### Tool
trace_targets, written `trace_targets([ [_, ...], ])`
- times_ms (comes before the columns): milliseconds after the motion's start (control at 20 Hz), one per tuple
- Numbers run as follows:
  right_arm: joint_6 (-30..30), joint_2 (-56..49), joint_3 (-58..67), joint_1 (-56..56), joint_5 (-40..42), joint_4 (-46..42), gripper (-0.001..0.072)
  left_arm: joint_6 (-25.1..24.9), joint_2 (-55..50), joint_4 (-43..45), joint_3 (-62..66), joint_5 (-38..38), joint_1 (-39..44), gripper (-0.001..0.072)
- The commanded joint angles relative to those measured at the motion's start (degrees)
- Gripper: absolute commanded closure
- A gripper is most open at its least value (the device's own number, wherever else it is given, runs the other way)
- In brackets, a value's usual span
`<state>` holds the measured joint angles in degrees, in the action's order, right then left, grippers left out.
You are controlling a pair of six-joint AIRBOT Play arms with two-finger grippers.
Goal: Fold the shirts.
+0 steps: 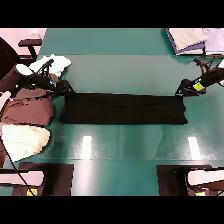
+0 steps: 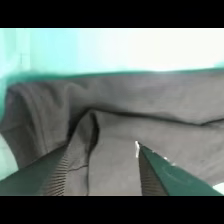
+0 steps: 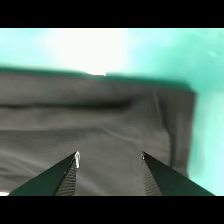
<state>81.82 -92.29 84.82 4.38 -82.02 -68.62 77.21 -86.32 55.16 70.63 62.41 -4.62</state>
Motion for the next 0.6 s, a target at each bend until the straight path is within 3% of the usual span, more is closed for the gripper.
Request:
trace_targets([
  [0, -5.05, 0.9, -1.77, 4.39, -0.66, 7.76, 0.0239, -0.33, -0.76, -0.94, 3.58, 4.74, 0.0, 0.023],
  [50, -6.12, 2.47, -4.5, 6.19, -0.66, 7.5, 0.0239, -0.33, -0.57, -1.31, 4.02, 5.22, 0.0, 0.0231],
  [100, -6.8, 4.35, -7.98, 8.48, -0.22, 7.61, 0.0238, -0.35, -0.5, -2.4, 4.0, 5.51, 0.0, 0.0349],
  [150, -7.85, 5.9, -11.23, 10.64, 0.22, 7.63, 0.0238, -1.11, -0.55, -3.26, 3.93, 5.73, 0.07, 0.0637],
  [200, -8.04, 7.15, -14.62, 13.11, 1.22, 7.63, 0.0177, -1.6, -0.55, -3.63, 3.96, 5.6, 0.57, 0.0682],
  [250, -8.13, 7.72, -17.46, 15.72, 1.62, 7.74, 0.0114, -1.62, -0.57, -3.98, 3.93, 5.49, 1.4, 0.0682],
  [400, -10.21, 6.16, -23.17, 20.81, 1.68, 9.49, 0.0114, -1.55, -0.57, -4.42, 3.96, 3.15, 6.78, 0.0682],
  [550, -14.12, 2.89, -25.88, 20.92, 2.91, 17.79, 0.0116, 1.01, -0.66, -4.39, 3.96, -3.13, 13.44, 0.0683],
])
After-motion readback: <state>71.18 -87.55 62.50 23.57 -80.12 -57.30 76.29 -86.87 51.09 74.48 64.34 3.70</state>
